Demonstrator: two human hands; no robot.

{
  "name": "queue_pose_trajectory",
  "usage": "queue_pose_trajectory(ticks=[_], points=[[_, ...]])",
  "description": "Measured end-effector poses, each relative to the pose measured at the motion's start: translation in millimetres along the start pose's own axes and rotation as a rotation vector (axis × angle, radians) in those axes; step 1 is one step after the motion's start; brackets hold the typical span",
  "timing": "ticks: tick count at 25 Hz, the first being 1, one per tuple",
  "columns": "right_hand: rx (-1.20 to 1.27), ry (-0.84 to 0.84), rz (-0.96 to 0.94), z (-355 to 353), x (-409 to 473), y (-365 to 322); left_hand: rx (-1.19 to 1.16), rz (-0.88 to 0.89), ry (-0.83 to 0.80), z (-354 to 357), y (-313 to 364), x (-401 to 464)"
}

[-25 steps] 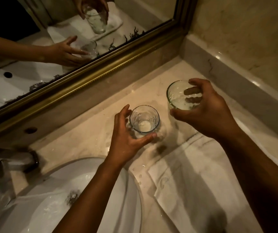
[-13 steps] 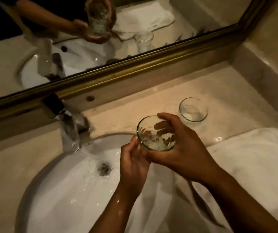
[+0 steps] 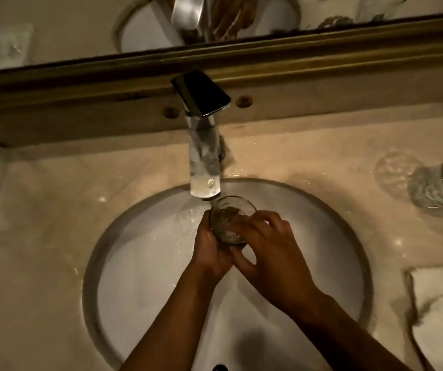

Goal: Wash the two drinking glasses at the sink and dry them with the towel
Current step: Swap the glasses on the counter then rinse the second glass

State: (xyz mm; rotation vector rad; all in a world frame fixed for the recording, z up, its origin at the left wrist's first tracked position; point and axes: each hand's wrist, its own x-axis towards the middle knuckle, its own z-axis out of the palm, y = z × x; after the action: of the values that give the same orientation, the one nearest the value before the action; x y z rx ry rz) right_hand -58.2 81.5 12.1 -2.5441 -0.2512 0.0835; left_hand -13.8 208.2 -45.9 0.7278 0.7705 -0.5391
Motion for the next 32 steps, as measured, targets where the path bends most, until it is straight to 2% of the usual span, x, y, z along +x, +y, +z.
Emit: queue_pose_trajectory(ticks=[2, 6, 11, 13, 14, 17, 18, 19, 21, 23, 26, 29, 32], points=[[-0.003, -0.052, -0.065, 16.3, 7.8, 2.8, 0.048, 0.046, 0.015, -7.4, 11.0, 10.4], [-0.048, -0.287, -0.204, 36.9, 35.8, 7.2, 0.251, 0.118, 0.071, -21.2, 26.6, 19.8], [-0.061, -0.352, -0.32, 63.7, 51.7, 10.8, 0.412, 0.252, 0.195, -37.4, 50.2, 21.3], [0.008, -0.367, -0.251, 68.2, 49.1, -7.1, 0.424, 0.28, 0.212, -47.2, 55.0, 23.9], [0.116, -0.357, -0.144, 69.0, 47.0, -19.0, 0.444, 0.331, 0.215, -48.4, 52.7, 21.0], [0.601, -0.38, 0.231, 70.3, 49.5, -46.2, 0.508, 0.459, 0.175, -54.3, 35.9, 14.6], [0.64, -0.379, 0.251, 69.3, 48.7, -50.1, 0.444, 0.431, 0.137, -56.6, 35.1, 15.7], [0.587, -0.388, 0.193, 67.3, 47.2, -49.3, 0.397, 0.403, 0.157, -57.1, 39.8, 19.7], [0.261, -0.377, -0.057, 66.9, 46.1, -36.6, 0.325, 0.252, 0.159, -59.4, 57.0, 26.8], [0.032, -0.307, -0.261, 66.6, 55.5, -16.4, 0.46, 0.076, 0.142, -54.6, 71.9, 28.1], [0.011, -0.286, -0.425, 64.7, 67.7, 6.9, 0.628, -0.128, 0.036, -42.0, 81.2, 16.3], [0.16, -0.351, -0.299, 58.0, 65.9, 7.0, 0.706, -0.194, -0.054, -43.5, 86.5, 6.4], [0.394, -0.263, -0.023, 50.5, 69.2, -4.3, 0.595, -0.104, -0.096, -47.1, 68.0, 5.0]])
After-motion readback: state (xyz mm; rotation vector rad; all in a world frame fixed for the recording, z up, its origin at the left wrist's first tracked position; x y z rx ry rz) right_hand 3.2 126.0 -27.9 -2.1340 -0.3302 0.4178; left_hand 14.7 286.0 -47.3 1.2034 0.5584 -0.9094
